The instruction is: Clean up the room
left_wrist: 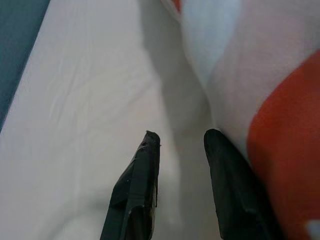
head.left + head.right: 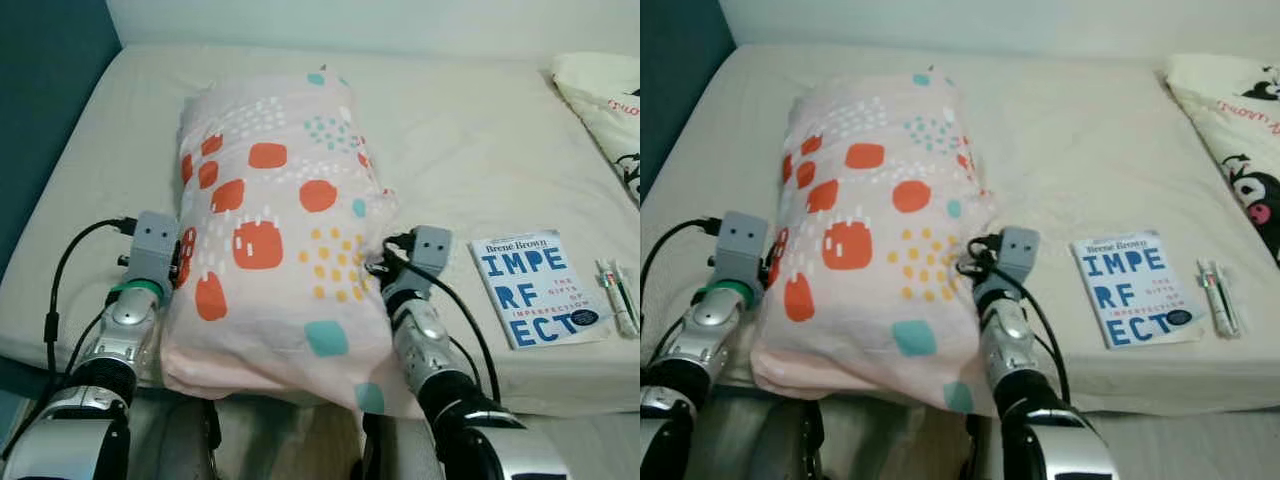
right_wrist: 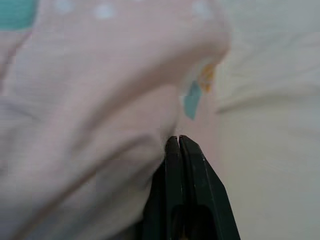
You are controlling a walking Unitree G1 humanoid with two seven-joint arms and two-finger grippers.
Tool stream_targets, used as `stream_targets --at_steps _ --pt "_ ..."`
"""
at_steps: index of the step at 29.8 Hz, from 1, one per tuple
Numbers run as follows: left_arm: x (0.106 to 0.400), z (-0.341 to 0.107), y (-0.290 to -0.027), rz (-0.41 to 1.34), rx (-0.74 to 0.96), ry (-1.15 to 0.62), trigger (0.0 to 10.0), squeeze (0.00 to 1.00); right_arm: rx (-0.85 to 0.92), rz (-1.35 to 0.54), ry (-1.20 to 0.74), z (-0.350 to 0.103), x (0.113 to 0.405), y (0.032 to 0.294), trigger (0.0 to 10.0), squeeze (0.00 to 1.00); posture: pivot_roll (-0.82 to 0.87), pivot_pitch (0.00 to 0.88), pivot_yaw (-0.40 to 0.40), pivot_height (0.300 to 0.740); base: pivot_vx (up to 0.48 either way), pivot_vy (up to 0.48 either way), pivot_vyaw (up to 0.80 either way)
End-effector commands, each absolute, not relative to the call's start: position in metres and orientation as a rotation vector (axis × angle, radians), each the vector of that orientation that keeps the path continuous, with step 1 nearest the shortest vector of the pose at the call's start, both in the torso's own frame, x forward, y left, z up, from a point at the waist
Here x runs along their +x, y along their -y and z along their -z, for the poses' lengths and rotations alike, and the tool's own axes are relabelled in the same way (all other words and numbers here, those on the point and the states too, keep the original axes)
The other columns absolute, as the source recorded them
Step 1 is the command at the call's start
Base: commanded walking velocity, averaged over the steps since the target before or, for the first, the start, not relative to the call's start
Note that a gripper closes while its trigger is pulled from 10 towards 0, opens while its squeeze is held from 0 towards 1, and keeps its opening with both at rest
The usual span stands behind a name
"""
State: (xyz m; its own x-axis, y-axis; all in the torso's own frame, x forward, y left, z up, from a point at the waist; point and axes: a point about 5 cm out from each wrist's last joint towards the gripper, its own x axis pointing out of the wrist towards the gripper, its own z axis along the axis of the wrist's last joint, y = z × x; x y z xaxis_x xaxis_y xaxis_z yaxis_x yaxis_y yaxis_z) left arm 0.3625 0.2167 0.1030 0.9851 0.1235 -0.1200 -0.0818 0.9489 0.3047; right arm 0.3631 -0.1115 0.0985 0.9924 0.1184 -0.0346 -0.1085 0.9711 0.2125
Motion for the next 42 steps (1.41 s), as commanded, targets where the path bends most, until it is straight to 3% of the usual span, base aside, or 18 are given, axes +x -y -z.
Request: stream_targets --at_steps 1,16,21,30,35,42 --pt "0.354 -0.084 -0.213 -0.085 0.304 -0.207 10.0 0.00 0.191 -0.174 -0.100 -0.084 0.354 0.097 10.0 0.00 0.05 0.093 0.043 0.546 0.000 0.000 0.00" --pt "0.349 -0.076 -0.206 -0.103 0.202 -0.185 10.0 0.00 0.149 -0.217 -0.137 -0.074 0.348 0.089 10.0 0.00 0.03 0.093 0.022 0.546 0.000 0.000 0.00" --pt "0.340 -0.081 -0.241 -0.253 0.210 -0.123 10.0 0.00 0.144 -0.194 -0.130 -0.075 0.349 0.098 10.0 0.00 0.02 0.092 0.028 0.546 0.000 0.000 0.00" --pt "0.327 -0.081 -0.269 -0.467 0.265 -0.107 10.0 0.00 0.141 -0.192 -0.130 -0.076 0.349 0.099 10.0 0.00 0.02 0.091 0.025 0.546 0.000 0.000 0.00" --pt "0.328 -0.075 -0.262 -0.434 0.252 -0.150 10.0 0.00 0.138 -0.194 -0.129 -0.076 0.349 0.099 10.0 0.00 0.02 0.090 0.024 0.546 0.000 0.000 0.00" --pt "0.344 -0.067 -0.203 -0.150 0.094 -0.194 10.0 0.00 0.123 -0.255 -0.141 -0.072 0.345 0.088 10.0 0.00 0.00 0.086 0.019 0.546 0.000 0.000 0.00"
